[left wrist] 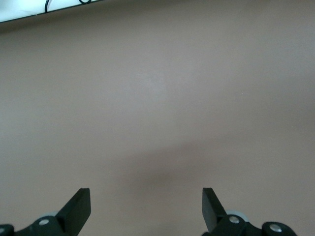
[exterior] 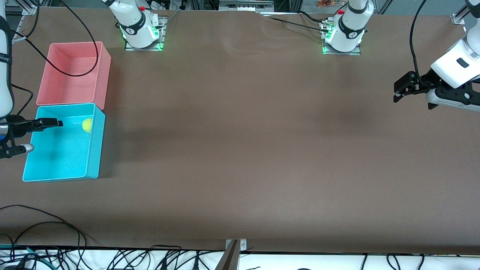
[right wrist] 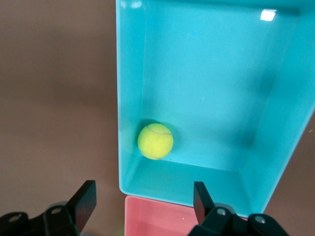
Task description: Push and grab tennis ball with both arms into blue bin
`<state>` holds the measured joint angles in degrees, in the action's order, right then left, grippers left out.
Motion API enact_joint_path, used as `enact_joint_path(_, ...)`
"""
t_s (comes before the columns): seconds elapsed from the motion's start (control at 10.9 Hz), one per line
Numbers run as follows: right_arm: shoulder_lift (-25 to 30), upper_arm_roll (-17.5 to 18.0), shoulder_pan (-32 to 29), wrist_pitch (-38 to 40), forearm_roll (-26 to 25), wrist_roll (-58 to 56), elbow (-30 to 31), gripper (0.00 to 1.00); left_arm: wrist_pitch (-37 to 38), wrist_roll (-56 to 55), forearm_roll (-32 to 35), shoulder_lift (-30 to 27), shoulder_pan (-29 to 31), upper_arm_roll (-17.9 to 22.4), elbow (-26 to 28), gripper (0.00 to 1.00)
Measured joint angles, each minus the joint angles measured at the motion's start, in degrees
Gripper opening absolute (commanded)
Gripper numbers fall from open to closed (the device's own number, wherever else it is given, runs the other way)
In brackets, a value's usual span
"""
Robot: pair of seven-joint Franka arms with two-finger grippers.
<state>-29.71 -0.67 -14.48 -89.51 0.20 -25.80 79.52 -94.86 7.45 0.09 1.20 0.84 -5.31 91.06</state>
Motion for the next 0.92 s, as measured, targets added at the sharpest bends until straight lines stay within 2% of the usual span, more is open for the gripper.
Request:
enact_joint_path(0.46, 4.2, 0.0, 5.3, 1.9, -2.0, 14.5, -6.1, 1.0, 0.1, 0.0, 0.0, 0.1, 0.0, 0.0, 0.0, 1.0)
enact_joint_path(0.92, 7.5, 0.5, 6.4, 3.6, -0.9, 16.1, -9.8, 1.0, 0.2, 0.0, 0.0, 0.1, 0.0, 0.0, 0.0, 1.0)
